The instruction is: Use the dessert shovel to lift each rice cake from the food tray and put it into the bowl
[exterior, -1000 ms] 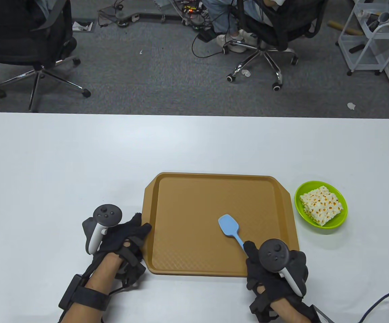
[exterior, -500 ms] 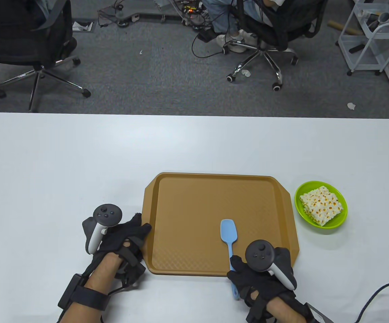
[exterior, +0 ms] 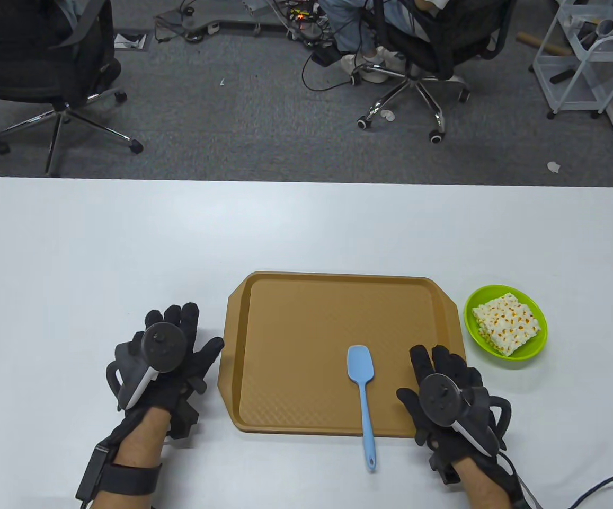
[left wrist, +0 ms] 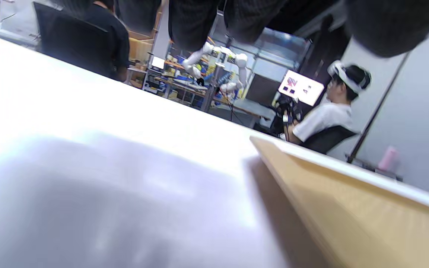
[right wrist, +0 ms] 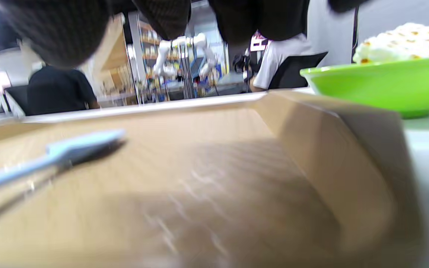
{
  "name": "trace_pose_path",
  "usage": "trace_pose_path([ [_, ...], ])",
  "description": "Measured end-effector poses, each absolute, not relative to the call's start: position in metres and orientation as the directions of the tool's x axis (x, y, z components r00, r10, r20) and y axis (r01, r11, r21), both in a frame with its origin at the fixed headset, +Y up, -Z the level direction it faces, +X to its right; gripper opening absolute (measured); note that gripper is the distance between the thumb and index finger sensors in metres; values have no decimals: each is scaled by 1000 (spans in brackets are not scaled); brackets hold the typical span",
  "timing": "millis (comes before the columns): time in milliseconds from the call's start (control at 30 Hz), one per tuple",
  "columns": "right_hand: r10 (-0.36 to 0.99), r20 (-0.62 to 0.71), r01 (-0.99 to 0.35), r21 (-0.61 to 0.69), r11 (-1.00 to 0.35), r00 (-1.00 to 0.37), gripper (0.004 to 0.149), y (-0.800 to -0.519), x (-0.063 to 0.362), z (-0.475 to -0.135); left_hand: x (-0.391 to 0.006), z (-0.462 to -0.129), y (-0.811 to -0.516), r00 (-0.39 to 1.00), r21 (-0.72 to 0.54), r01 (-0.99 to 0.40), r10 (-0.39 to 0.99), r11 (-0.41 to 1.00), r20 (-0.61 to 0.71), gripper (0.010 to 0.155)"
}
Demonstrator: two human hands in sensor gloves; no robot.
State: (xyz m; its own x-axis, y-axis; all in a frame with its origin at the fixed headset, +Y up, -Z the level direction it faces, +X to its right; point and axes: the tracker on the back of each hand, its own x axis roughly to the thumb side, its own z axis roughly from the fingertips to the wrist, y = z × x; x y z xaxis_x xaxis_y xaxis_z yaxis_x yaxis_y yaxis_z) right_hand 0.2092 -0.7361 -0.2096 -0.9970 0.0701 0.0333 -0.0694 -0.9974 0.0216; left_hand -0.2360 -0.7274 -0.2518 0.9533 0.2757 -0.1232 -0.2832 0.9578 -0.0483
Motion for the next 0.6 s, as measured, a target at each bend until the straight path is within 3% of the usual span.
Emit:
trace_pose_path([
  [133, 151, 38, -137, 247, -959, -988, 85, -756, 210, -218, -227, -258, -747, 974, -187, -219, 202, 958, -102, 95],
  [200, 154, 33, -137, 298, -945, -988, 86, -762, 210, -219, -225, -261, -757, 976, -260, -213, 191, 942, -108, 95],
  [600, 136, 80, -118, 204, -972, -987, 85, -761, 202, -212, -229, -258, -749, 970, -238, -238, 216, 942, -114, 95],
])
